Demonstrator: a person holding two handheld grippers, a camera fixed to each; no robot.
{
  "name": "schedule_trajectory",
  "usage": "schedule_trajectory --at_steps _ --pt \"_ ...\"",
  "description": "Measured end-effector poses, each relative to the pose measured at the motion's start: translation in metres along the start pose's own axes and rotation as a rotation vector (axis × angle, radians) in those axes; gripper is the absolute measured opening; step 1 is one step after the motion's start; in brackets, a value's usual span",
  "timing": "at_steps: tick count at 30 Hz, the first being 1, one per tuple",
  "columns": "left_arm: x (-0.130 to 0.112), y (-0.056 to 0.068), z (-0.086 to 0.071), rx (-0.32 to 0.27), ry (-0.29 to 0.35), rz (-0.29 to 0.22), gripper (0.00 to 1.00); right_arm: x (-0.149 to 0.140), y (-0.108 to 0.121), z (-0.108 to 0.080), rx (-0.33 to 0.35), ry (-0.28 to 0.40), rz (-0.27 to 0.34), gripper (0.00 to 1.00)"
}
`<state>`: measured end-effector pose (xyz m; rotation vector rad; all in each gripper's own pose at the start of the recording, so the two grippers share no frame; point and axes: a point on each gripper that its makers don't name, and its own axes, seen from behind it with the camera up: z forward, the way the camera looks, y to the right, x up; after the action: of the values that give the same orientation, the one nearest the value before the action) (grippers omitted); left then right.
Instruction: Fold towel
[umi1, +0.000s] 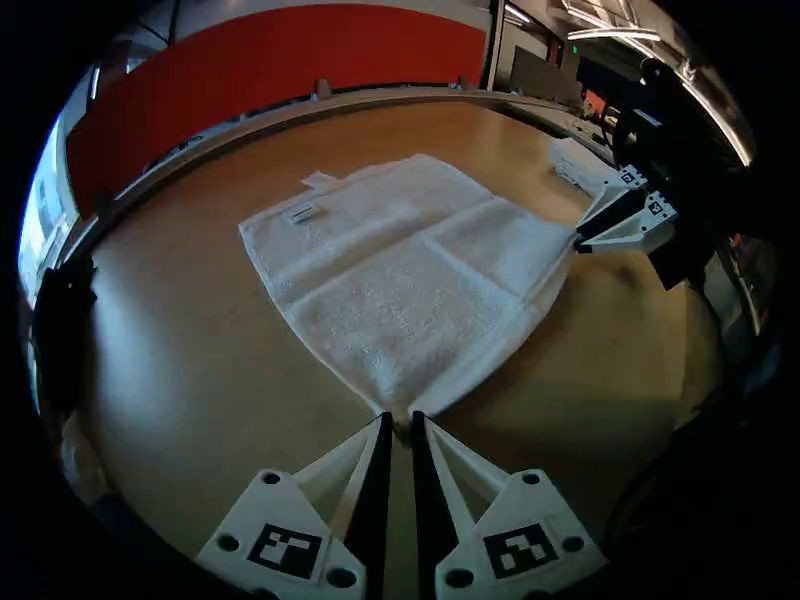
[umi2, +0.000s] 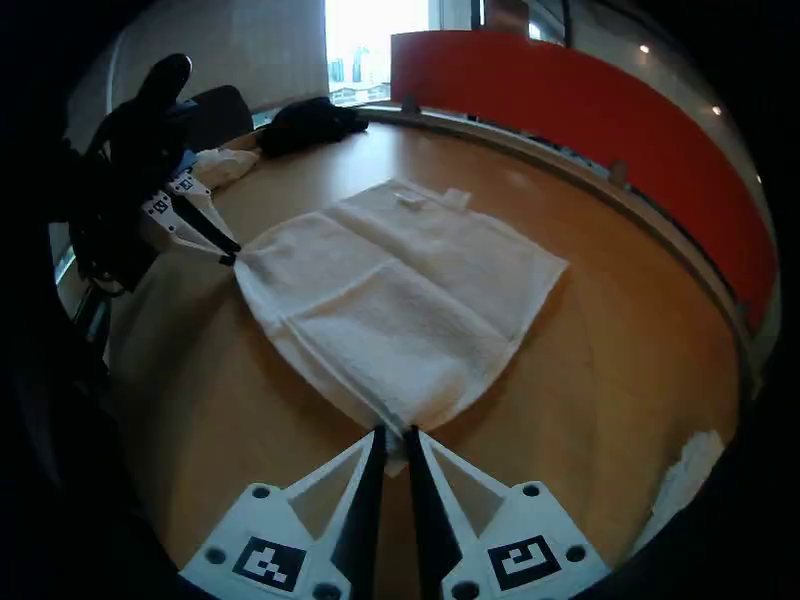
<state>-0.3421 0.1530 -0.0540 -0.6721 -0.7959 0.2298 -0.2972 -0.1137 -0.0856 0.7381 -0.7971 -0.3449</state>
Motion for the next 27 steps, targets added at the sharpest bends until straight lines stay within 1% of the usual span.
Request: schedule_trajectory --at_steps 5,12,18,27 --pt "0.006 0.0 -0.004 0.001 0.006 -0.013 0.14 0.005 0.001 -0.003 -0.004 0.009 0.003 0.16" --pt "0.017 0.001 -0.017 0.003 0.016 -0.028 0.13 0.02 0.003 -0.012 -0.016 0.037 -0.002 0.16" --pt "0.028 0.003 -0.032 0.006 0.028 -0.053 0.13 0.039 0.004 -0.023 -0.028 0.073 0.003 0.16" --pt "0.04 0.008 -0.056 0.01 0.043 -0.088 0.13 0.054 -0.002 -0.044 -0.031 0.097 -0.003 0.16"
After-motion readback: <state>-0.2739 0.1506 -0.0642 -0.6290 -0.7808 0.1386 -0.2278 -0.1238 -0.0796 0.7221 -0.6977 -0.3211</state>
